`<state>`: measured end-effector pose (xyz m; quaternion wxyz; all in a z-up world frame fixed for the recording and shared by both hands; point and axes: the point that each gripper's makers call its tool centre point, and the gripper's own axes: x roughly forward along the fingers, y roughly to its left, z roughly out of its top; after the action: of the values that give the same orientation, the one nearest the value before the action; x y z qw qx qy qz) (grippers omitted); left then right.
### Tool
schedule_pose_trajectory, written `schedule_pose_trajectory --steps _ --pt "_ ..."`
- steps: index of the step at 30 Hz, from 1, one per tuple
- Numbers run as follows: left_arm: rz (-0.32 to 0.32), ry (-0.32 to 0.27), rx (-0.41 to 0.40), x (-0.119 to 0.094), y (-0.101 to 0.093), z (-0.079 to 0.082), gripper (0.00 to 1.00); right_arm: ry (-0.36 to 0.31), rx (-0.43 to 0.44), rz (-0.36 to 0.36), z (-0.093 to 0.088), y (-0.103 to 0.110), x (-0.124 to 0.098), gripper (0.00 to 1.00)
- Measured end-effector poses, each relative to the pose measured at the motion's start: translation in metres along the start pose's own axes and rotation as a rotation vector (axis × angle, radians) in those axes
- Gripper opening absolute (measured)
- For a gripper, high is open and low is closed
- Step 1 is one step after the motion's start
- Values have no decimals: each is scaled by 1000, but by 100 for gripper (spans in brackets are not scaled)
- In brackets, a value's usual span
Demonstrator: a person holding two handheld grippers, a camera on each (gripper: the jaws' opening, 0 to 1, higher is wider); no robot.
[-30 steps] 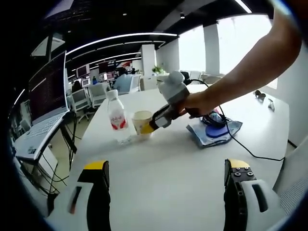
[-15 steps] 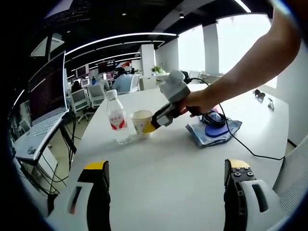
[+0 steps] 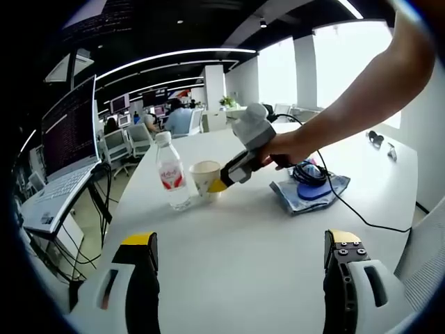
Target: Arrange the tabletop items into an orderly group along one side of the table until the central work area is clear of visible clutter.
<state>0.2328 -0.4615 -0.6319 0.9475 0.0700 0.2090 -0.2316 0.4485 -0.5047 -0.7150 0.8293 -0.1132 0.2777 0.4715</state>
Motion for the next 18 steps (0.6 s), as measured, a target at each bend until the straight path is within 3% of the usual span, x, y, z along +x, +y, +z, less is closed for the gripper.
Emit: schedule_pose_trajectory --steps 18 --pt "-7 1 7 1 -3 0 100 -2 31 -14 -8 -5 -15 32"
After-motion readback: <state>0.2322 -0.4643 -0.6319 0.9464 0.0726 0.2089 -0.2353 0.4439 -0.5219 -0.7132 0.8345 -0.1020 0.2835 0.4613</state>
